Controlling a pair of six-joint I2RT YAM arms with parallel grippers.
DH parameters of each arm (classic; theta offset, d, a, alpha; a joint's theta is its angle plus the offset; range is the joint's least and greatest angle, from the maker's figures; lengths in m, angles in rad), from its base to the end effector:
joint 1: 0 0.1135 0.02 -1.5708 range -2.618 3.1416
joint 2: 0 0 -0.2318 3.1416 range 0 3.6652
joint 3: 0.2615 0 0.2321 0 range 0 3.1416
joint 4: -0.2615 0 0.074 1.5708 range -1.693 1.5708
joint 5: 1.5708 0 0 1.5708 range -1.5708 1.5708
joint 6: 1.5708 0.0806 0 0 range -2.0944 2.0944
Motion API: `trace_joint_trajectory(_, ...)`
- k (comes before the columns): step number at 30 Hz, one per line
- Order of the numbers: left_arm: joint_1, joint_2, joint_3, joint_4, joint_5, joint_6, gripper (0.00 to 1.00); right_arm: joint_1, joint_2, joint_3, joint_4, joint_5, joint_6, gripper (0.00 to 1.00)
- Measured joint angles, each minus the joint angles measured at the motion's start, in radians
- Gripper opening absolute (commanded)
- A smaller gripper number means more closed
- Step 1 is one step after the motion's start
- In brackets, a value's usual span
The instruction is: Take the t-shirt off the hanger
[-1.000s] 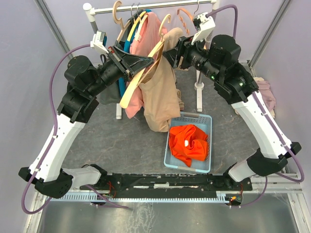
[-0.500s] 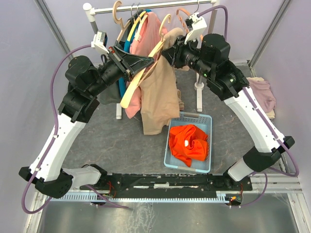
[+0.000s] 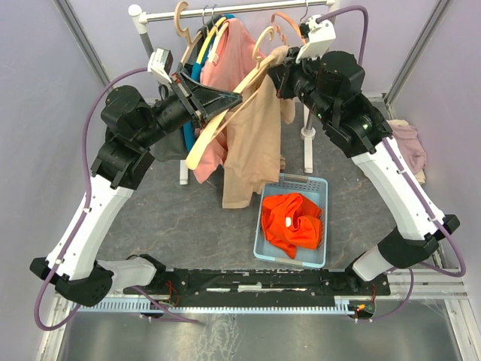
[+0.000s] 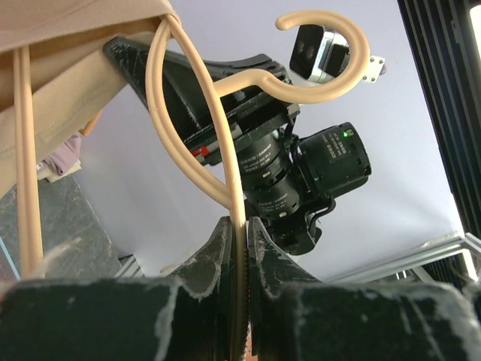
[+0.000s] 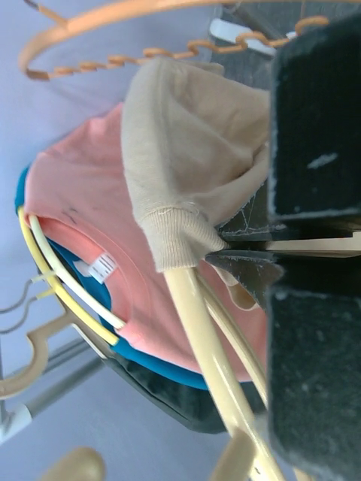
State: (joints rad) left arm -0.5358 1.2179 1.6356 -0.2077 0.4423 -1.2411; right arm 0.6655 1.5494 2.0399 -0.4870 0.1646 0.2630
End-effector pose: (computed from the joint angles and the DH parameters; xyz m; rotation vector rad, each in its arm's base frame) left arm 0.2095 -0.1645 0.5074 -0.1333 1.6280 -1.7324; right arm 0.2741 0.1983 0.5043 -0.1893 1.5878 0.5985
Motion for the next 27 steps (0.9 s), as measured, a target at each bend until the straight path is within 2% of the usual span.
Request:
trace_joint_trajectory(5, 0.014, -0.007, 0.000, -0.001, 0.039, 0.000, 0.03, -0.002, 0.000, 0.039, -0.007, 0.082, -0.034, 0.01)
trace_joint_trajectory(14, 0.031, -0.069, 0.002, -0.047, 0.030, -0.011, 0.03, -0.027, 0.003, 0.052, -0.013, 0.178, -0.043, 0.01)
trace_joint_trajectory(27, 0.031, -0.127, 0.040, -0.119, -0.017, -0.012, 0.03, -0.079, 0.004, 0.041, 0.003, 0.182, -0.024, 0.01)
